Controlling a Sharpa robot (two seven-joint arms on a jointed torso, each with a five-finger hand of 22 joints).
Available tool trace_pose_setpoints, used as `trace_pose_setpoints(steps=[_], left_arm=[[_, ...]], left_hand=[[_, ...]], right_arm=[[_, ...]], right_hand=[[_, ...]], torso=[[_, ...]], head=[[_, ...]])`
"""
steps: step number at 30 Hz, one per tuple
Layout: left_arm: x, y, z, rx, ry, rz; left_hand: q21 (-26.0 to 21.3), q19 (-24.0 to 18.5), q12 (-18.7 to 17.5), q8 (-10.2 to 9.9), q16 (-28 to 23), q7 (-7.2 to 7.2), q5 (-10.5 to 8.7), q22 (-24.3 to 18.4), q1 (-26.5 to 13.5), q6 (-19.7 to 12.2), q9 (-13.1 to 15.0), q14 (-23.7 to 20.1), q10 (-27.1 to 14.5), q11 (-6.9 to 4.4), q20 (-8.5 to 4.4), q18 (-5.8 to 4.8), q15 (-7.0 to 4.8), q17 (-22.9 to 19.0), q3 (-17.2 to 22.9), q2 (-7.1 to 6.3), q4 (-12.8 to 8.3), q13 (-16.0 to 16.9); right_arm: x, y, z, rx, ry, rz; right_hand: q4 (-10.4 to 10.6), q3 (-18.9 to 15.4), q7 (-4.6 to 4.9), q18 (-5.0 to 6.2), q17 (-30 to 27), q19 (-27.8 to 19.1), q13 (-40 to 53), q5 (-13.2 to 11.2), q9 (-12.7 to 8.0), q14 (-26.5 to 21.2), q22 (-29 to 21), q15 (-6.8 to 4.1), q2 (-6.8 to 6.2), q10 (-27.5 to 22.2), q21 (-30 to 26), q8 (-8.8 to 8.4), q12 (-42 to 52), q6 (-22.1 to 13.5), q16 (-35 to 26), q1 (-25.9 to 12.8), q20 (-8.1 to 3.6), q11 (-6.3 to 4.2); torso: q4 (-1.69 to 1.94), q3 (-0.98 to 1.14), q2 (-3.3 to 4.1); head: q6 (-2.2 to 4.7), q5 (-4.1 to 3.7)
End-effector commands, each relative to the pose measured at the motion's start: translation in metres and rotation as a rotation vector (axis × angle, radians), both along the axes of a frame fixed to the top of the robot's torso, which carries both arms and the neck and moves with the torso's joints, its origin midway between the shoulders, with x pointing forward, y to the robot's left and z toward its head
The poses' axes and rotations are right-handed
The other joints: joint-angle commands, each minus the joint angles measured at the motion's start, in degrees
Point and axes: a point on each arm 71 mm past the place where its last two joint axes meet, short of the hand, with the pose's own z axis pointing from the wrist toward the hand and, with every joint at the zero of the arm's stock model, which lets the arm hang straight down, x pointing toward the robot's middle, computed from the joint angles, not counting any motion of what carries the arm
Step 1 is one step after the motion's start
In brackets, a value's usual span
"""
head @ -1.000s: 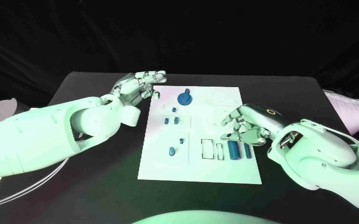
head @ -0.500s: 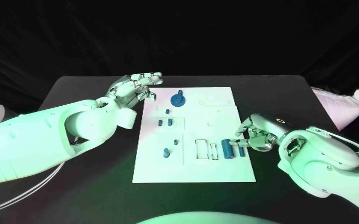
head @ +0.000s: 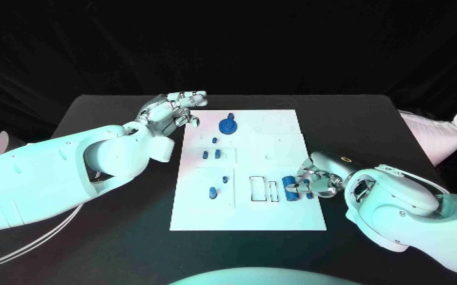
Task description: Assemble the parts on the task board
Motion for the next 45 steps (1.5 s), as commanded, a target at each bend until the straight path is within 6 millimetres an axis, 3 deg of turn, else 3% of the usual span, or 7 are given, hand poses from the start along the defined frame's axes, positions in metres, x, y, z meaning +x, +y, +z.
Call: trace_pose_setpoints(steps=[1, 11, 18, 24, 31, 39, 45], left_arm=[[-0.001, -0.002, 0.001, -0.009, -0.006, -0.019], [-0.001, -0.001, 0.0, -0.008, -0.004, -0.019], [-0.001, -0.001, 0.0, -0.008, -0.003, -0.02], [-0.001, -0.001, 0.0, -0.008, -0.001, -0.023], [-0.001, 0.0, 0.0, -0.007, 0.0, -0.024], [-0.001, 0.0, 0.0, -0.008, 0.0, -0.026], [-0.002, -0.001, 0.0, -0.009, 0.0, -0.028]], left_hand=[[-0.37, -0.19, 0.33, 0.22, -0.34, 0.02, -0.07, -0.08, 0.11, -0.4, -0.03, -0.4, -0.42, 0.04, 0.29, 1.08, 0.03, -0.09, -0.17, 0.64, -0.25, -0.05], [-0.37, -0.19, 0.33, 0.22, -0.34, 0.02, -0.07, -0.08, 0.11, -0.4, -0.03, -0.4, -0.42, 0.04, 0.29, 1.08, 0.03, -0.09, -0.17, 0.64, -0.25, -0.05], [-0.37, -0.19, 0.33, 0.22, -0.34, 0.02, -0.07, -0.08, 0.11, -0.4, -0.03, -0.4, -0.42, 0.04, 0.29, 1.08, 0.03, -0.09, -0.17, 0.64, -0.25, -0.05], [-0.37, -0.19, 0.33, 0.22, -0.34, 0.02, -0.07, -0.08, 0.11, -0.4, -0.03, -0.4, -0.42, 0.04, 0.29, 1.08, 0.03, -0.09, -0.17, 0.64, -0.25, -0.05], [-0.4, -0.21, 0.39, 0.22, -0.36, 0.05, -0.08, -0.1, 0.15, -0.43, -0.04, -0.46, -0.48, 0.07, 0.3, 1.07, 0.04, -0.2, -0.2, 0.66, -0.3, -0.06], [-0.42, -0.21, 0.42, 0.22, -0.38, 0.06, -0.09, -0.11, 0.16, -0.44, -0.04, -0.49, -0.51, 0.08, 0.3, 1.07, 0.04, -0.26, -0.22, 0.68, -0.32, -0.07], [-0.42, -0.21, 0.42, 0.22, -0.38, 0.06, -0.09, -0.11, 0.16, -0.44, -0.04, -0.49, -0.51, 0.08, 0.3, 1.07, 0.04, -0.26, -0.22, 0.68, -0.32, -0.07]], right_arm=[[-0.001, 0.003, -0.005, -0.038, 0.031, 0.021], [0.001, 0.008, -0.014, -0.075, 0.047, 0.049], [0.001, 0.012, -0.022, -0.108, 0.051, 0.072], [0.001, 0.013, -0.022, -0.095, 0.026, 0.061], [0.0, 0.009, -0.014, 0.008, -0.023, -0.013], [-0.004, 0.007, 0.006, 0.141, -0.066, -0.087], [-0.005, 0.009, 0.009, 0.178, -0.041, -0.099]], right_hand=[[-0.12, -0.5, 0.06, -0.79, 7.14, 1.83, 0.83, -0.5, 0.16, 4.75, 4.32, -0.09, 0.48, 0.54, 0.45, 0.47, 0.9, -0.39, 0.41, -0.13, 0.13, 0.03], [-0.28, -0.69, -0.1, -0.98, 8.03, 2.1, 2.51, -1.05, 0.57, 4.88, 5.16, -0.14, 0.96, 0.82, 1.15, 1.06, 2.18, -0.01, 0.96, 0.59, 0.12, -0.08], [-0.63, -0.66, -0.38, -1.16, 8.95, 2.34, 3.95, -0.33, 1.1, 5.01, 5.98, -0.31, 1.45, 1.02, 1.83, 1.87, 3.07, 0.77, 1.51, 2.7, 0.01, -0.32], [-0.75, -0.47, -0.73, -1.32, 9.72, 2.59, 5.04, -0.28, 1.64, 5.13, 6.69, -0.52, 2.34, 1.41, 2.42, 2.64, 3.89, 1.79, 1.96, 4.0, -0.16, -0.61], [-0.65, -0.53, -1.34, -1.54, 10.84, 2.96, 6.82, 2.51, 2.52, 5.32, 7.62, -0.98, 3.33, 2.29, 3.22, 3.42, 5.47, 3.16, 2.61, 4.97, -0.57, -1.16], [-0.31, -1.2, -1.33, -1.63, 11.22, 3.11, 7.1, 4.55, 2.88, 5.38, 8.01, -1.05, 3.33, 2.37, 3.55, 3.18, 5.27, 3.03, 2.83, 4.62, -0.7, -1.2], [-0.41, -1.53, -1.41, -1.68, 11.38, 3.18, 7.36, 6.19, 3.11, 5.41, 8.22, -1.09, 3.43, 2.49, 3.73, 2.97, 5.21, 3.15, 2.93, 4.62, -0.73, -1.26]], torso=[[0.14, 0.03, 0.01], [0.39, 0.04, -0.02], [0.38, 0.03, -0.08], [0.49, -0.02, -0.09], [0.58, 0.03, -0.14], [0.62, 0.01, -0.2], [0.75, 0.0, -0.13]], head=[[-0.22, 0.0], [-0.4, 0.1], [-0.47, 0.23], [-0.47, 0.07], [-0.48, -0.01], [-0.32, -0.24], [-0.15, -0.48]])
